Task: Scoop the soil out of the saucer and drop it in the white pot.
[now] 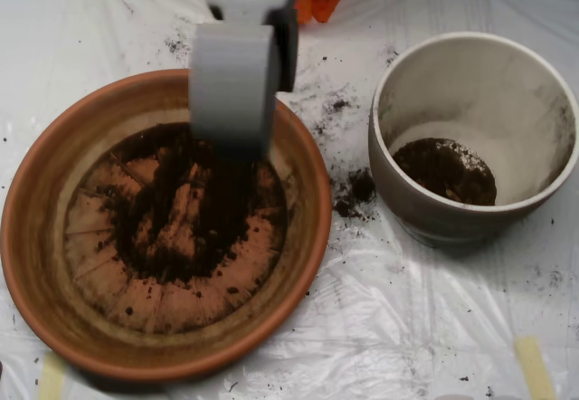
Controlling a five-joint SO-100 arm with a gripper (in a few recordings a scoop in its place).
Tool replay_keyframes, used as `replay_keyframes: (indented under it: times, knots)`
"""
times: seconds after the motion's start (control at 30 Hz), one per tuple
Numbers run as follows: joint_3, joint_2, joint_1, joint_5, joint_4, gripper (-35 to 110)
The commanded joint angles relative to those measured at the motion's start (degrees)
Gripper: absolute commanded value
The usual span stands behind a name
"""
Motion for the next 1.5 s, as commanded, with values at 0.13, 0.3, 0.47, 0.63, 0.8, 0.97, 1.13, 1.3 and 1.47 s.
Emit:
replay_keyframes:
  times: [0.13, 0.3, 0.47, 0.63, 0.8, 0.97, 1.13, 1.3, 1.47]
  knots:
    - [21.01, 9.58, 8.0, -3.69, -10.02, 43]
    - [31.11, 8.17, 13.27, -6.5, -17.31, 43]
    - [31.29, -2.02, 18.63, -8.35, -22.85, 43]
    - [23.29, -18.02, 22.15, -9.4, -23.38, 43]
    - [21.27, -24.52, 24.52, -11.6, -25.84, 44]
    - [15.73, -30.23, 26.37, -12.74, -24.7, 28]
    - [14.24, -32.61, 26.81, -14.33, -24.08, 16]
    - [17.23, -30.23, 26.19, -14.41, -25.14, 13]
    - [22.85, -25.58, 24.87, -14.59, -27.42, 5]
